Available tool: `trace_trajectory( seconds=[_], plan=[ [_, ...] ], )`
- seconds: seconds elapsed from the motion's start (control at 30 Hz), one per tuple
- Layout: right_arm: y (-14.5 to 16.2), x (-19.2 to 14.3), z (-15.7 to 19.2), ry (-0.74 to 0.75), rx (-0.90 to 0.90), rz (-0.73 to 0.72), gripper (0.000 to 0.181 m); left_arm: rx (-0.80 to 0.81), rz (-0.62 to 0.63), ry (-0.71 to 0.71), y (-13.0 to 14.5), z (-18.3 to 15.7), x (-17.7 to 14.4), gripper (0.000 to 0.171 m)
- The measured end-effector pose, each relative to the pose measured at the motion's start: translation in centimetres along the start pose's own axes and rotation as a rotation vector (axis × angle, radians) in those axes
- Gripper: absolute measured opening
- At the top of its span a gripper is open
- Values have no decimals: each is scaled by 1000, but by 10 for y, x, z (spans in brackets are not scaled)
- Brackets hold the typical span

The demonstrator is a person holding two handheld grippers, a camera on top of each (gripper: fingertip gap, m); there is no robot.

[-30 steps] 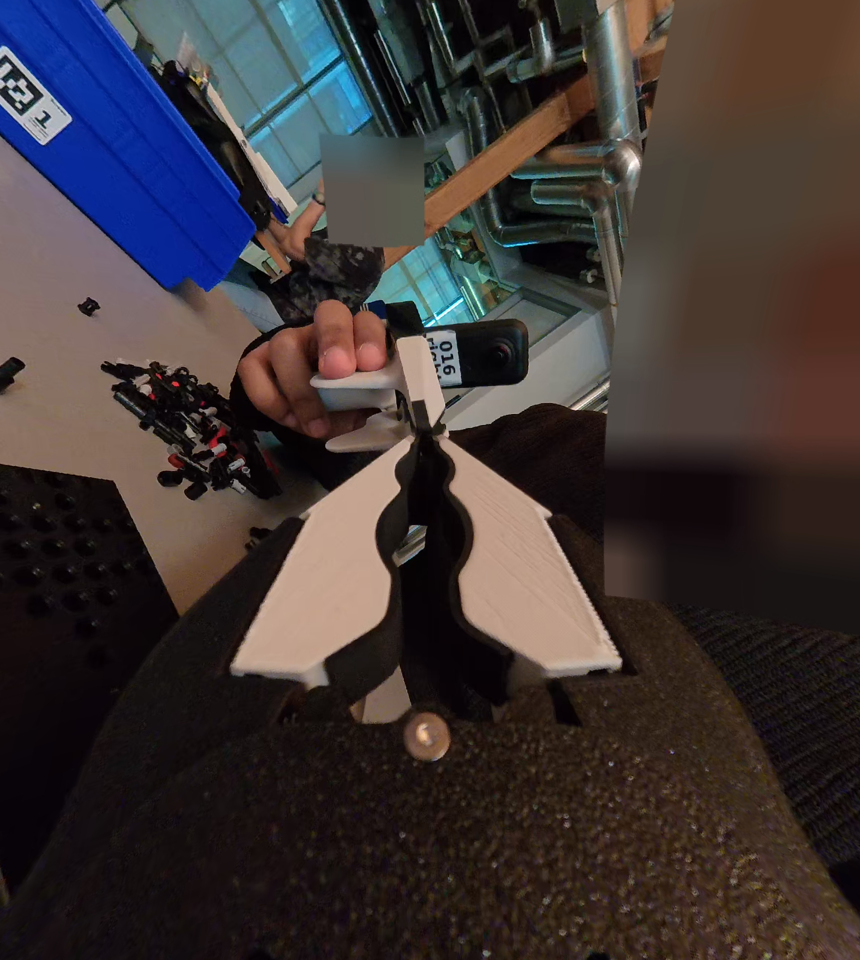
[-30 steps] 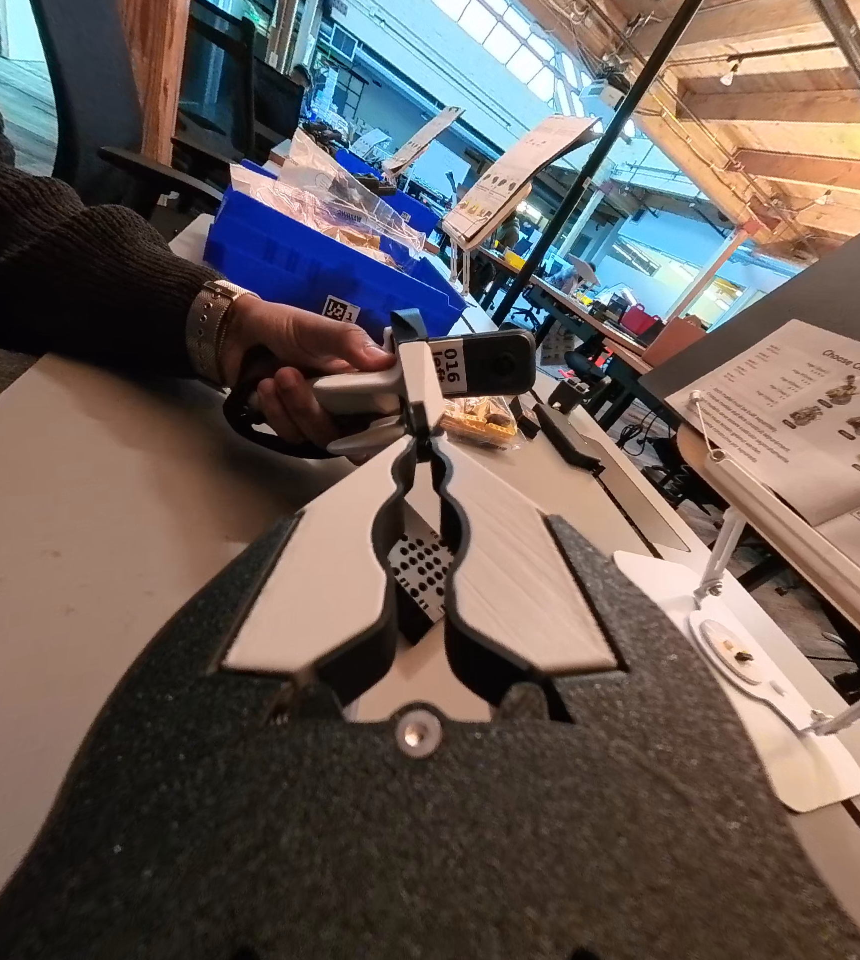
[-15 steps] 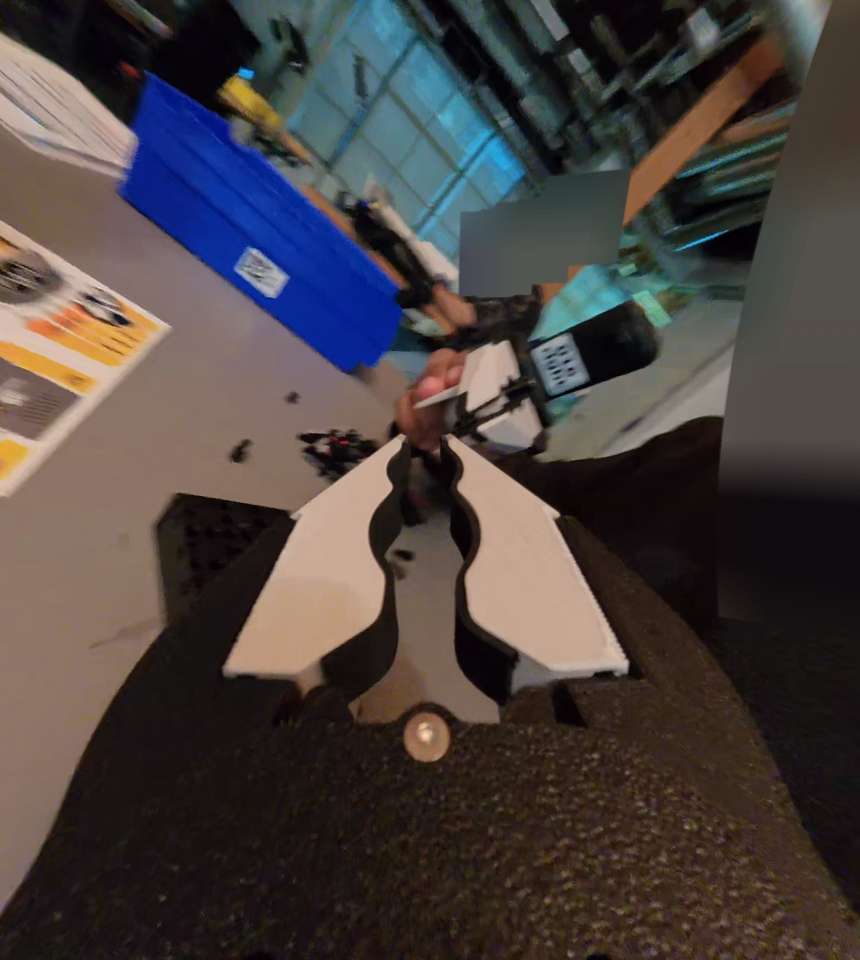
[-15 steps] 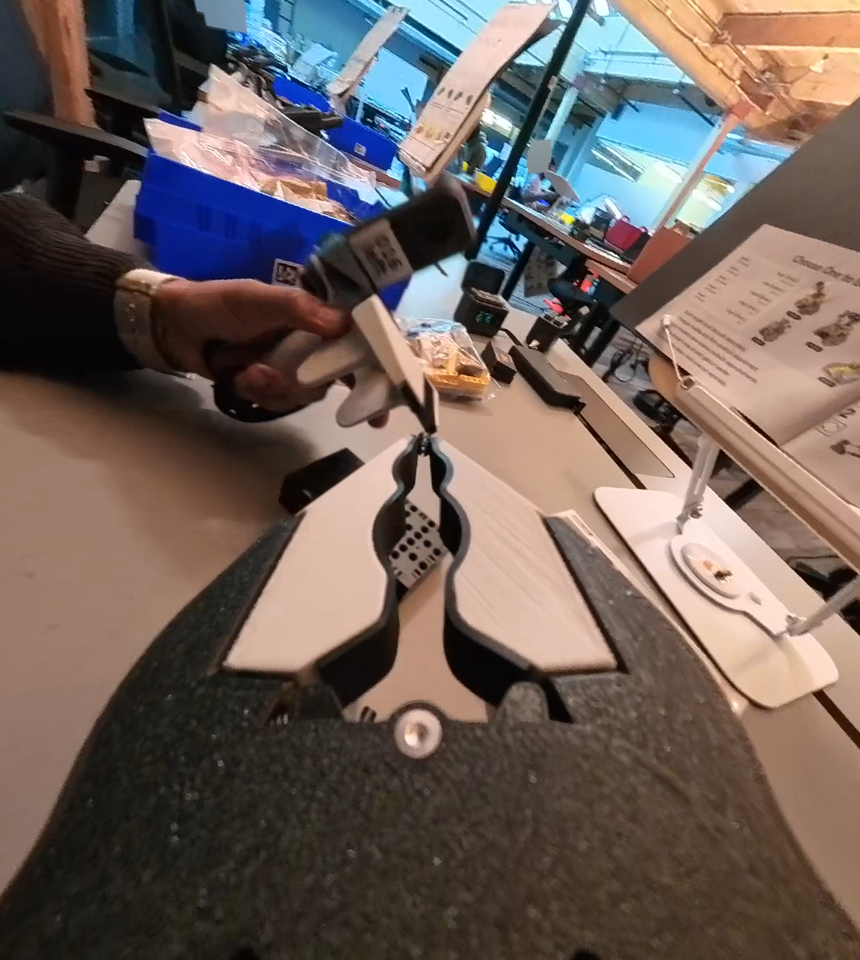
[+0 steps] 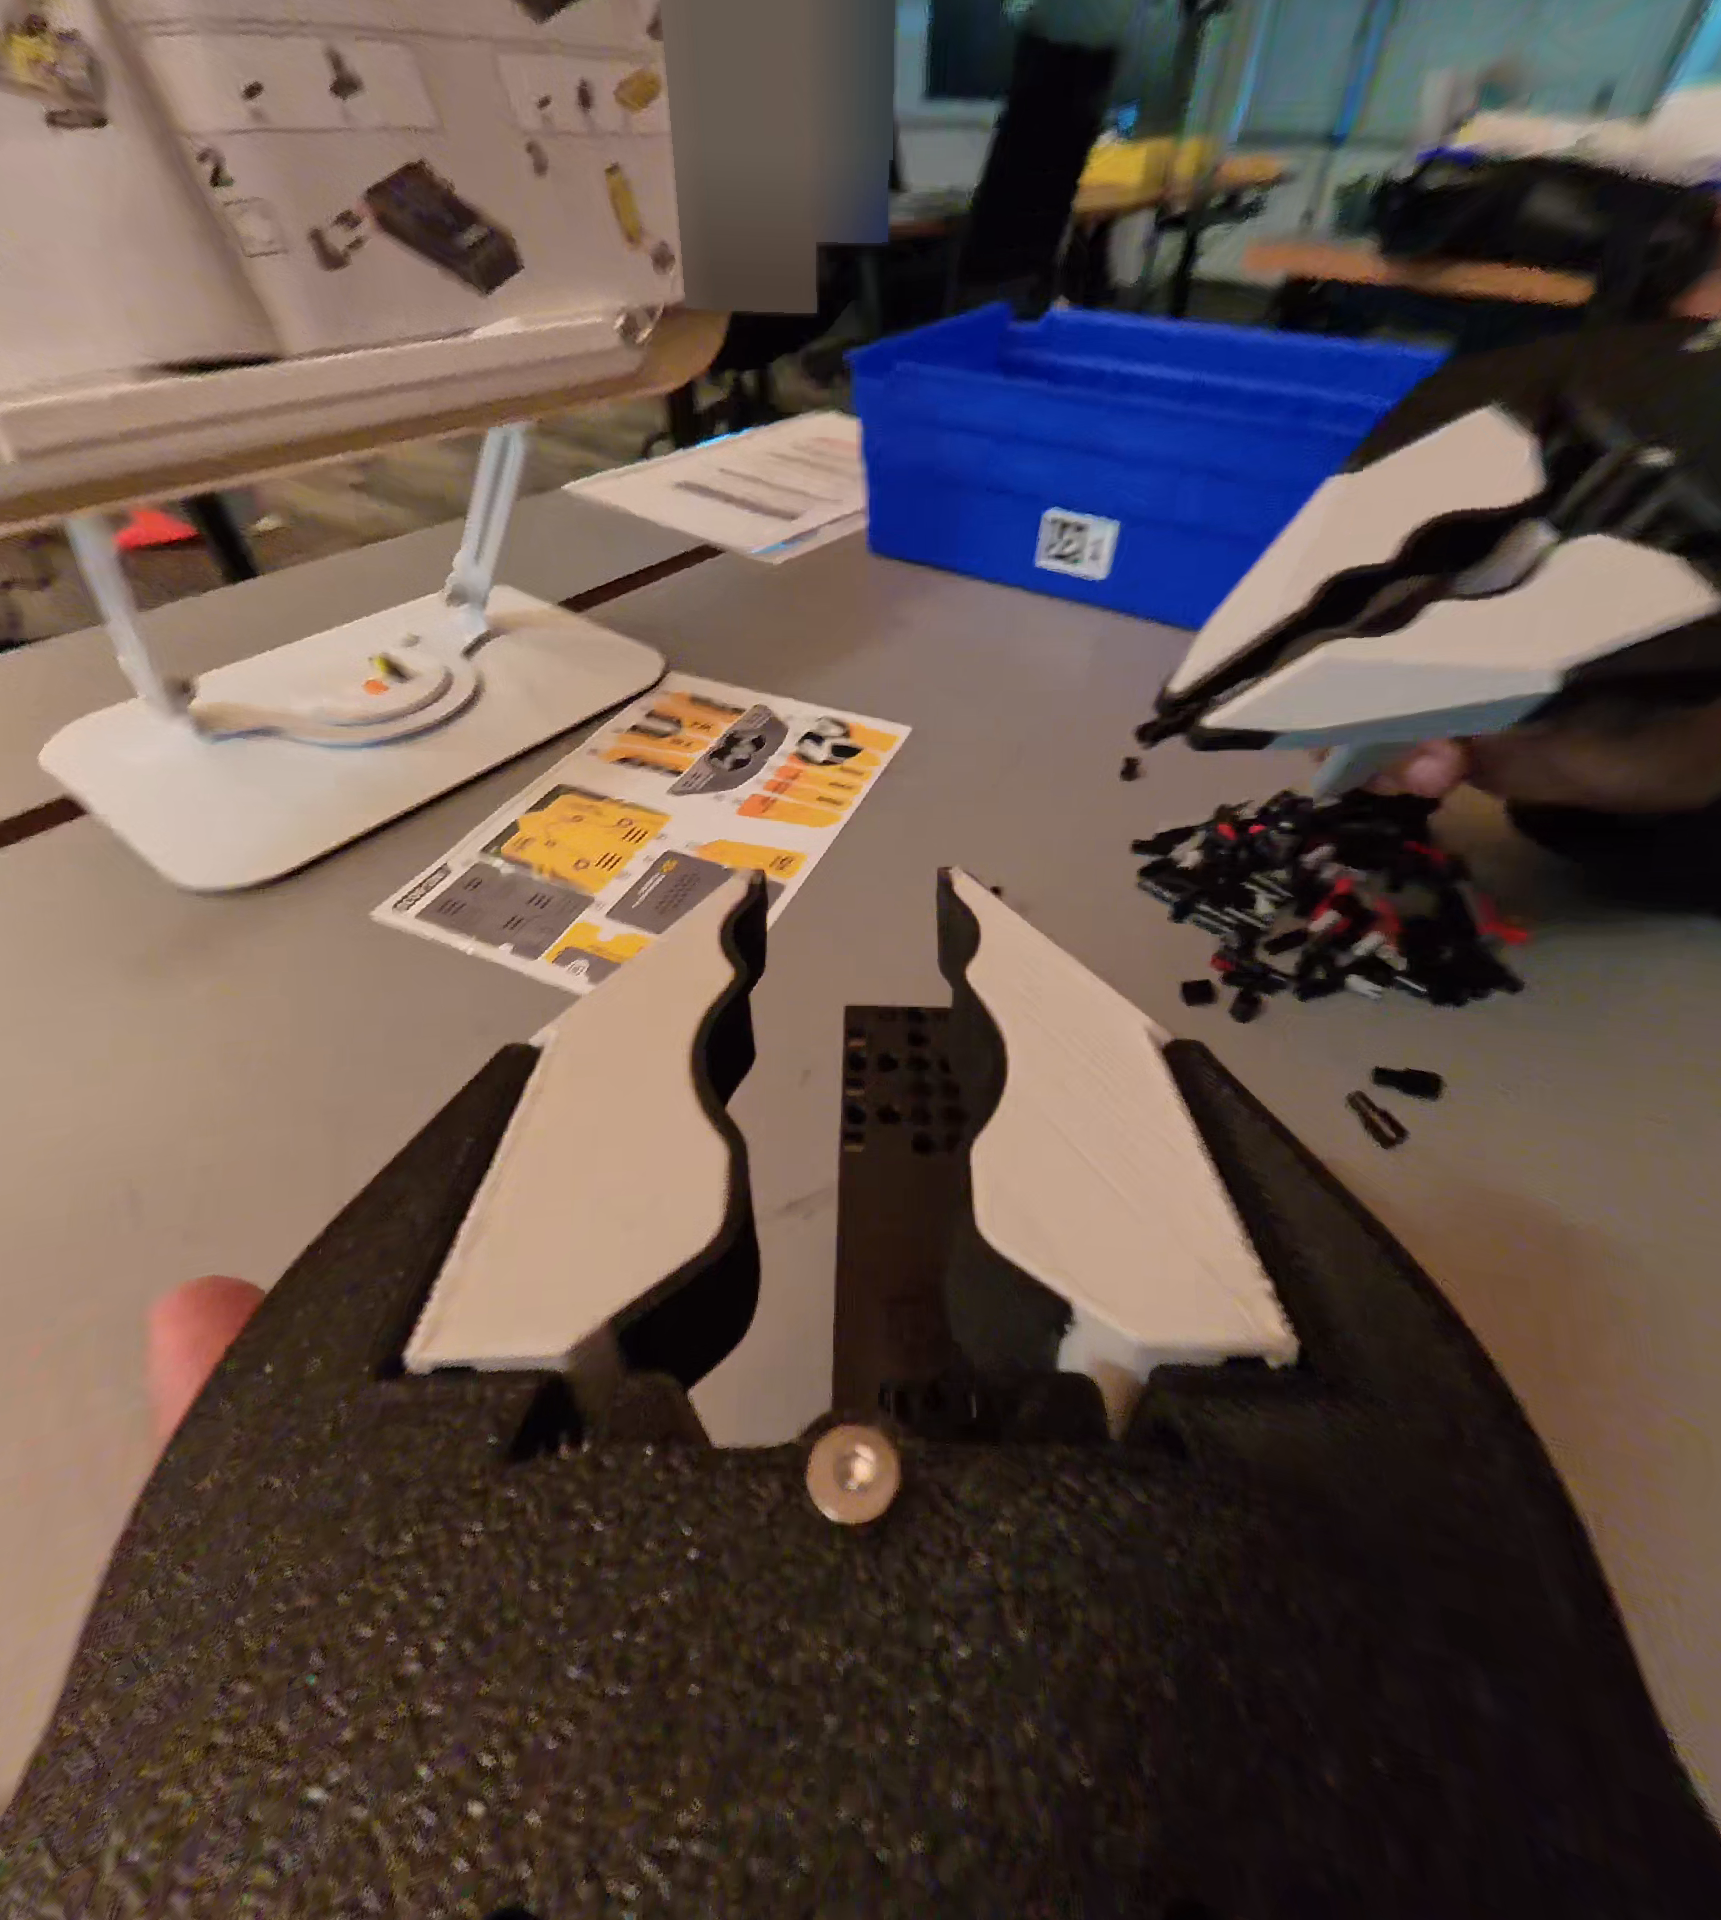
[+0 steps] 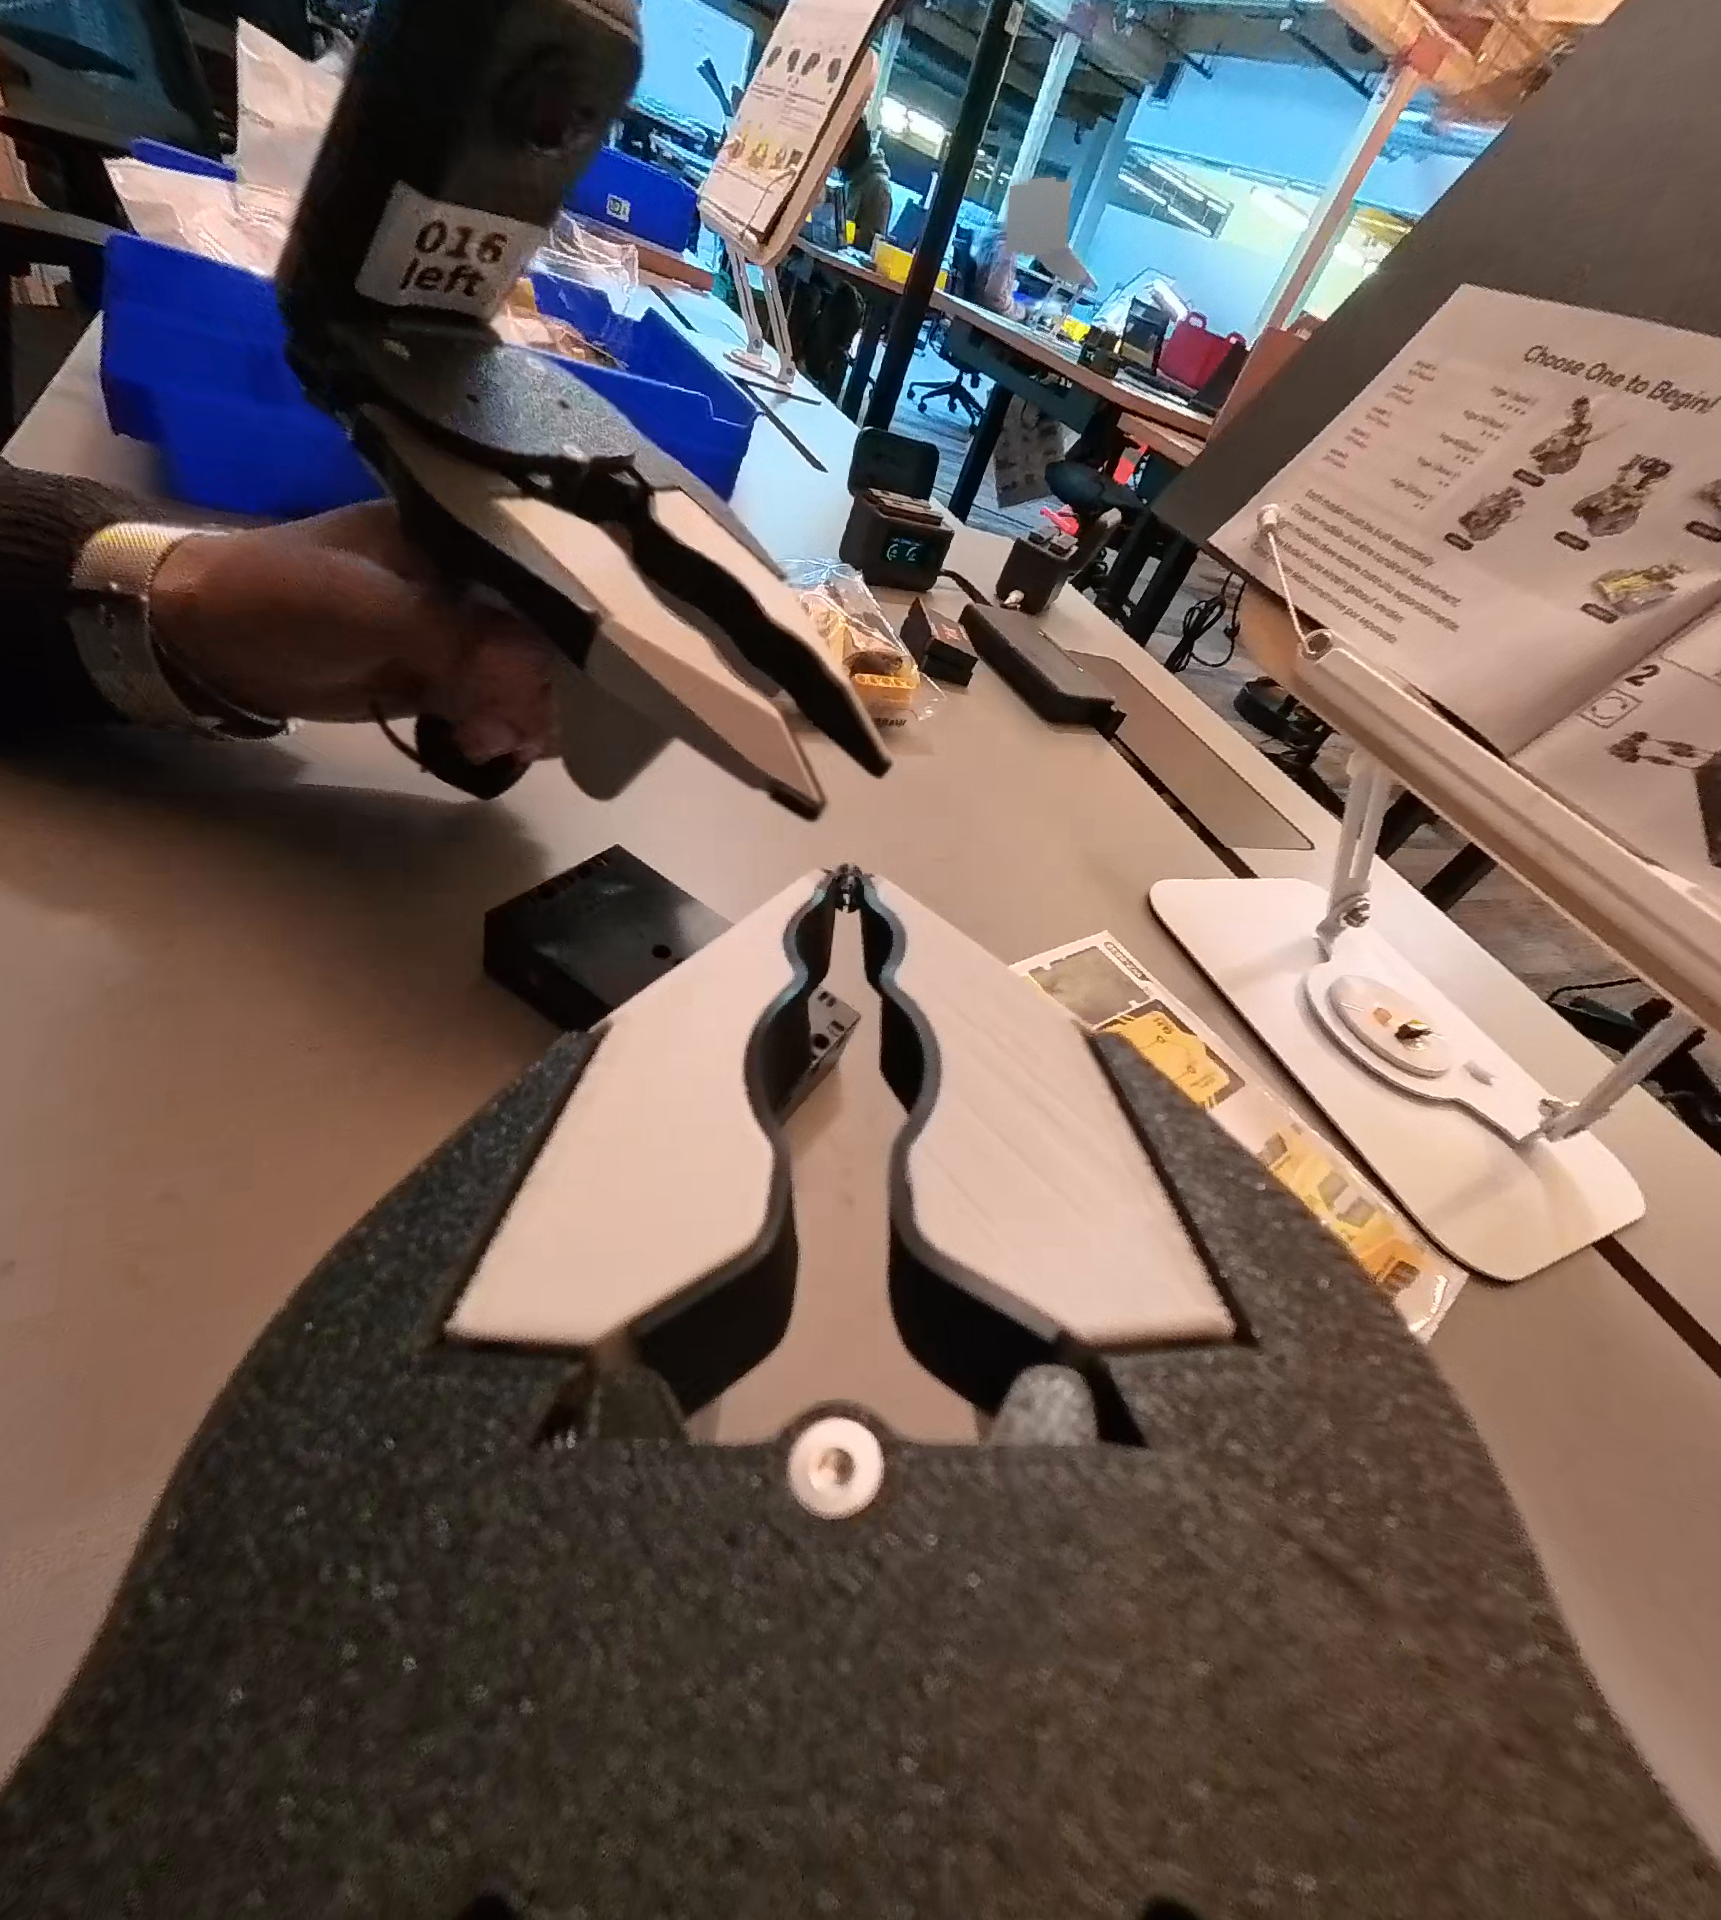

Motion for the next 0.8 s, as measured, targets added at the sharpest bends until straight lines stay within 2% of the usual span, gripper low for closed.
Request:
trace_trajectory(
  seconds=[0.07,0.23,0.27,0.3,0.37,0.43,0.57,0.63,0.7,0.8],
  plan=[
    [0,0,-1,7,0,0,4,99,-49,57,-5,-6,-6,31],
    [1,-1,-3,22,-3,-5,4,351,-267,-429,-24,15,-33,32],
    [2,-1,-4,29,-9,-8,4,388,-308,-480,-26,12,-37,32],
    [2,-1,-4,34,-15,-8,4,429,-276,-429,-23,5,-32,32],
    [3,-1,-4,37,-21,-6,4,380,-183,-293,-16,-7,-21,32],
    [3,0,-4,39,-24,-5,4,263,-115,-147,-7,-14,-12,32],
    [5,0,-5,44,-36,6,4,-85,119,208,22,-25,-2,36],
    [5,-1,-5,45,-41,7,4,-225,113,207,19,-14,-5,36],
    [6,-1,-5,47,-44,8,4,-218,101,148,17,-4,-10,36],
    [7,-1,-9,72,-50,7,4,-197,253,103,31,-4,-7,36]
  ],
)
Point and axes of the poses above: each gripper's, where its closed fingertips meet, x out along the fingers, y out of its underside, z = x × y across the jaws, the point moved 4 cm from there along -x, back along the fingers, and after that the axes turned 5 degrees about y, right-handed, at the moved point
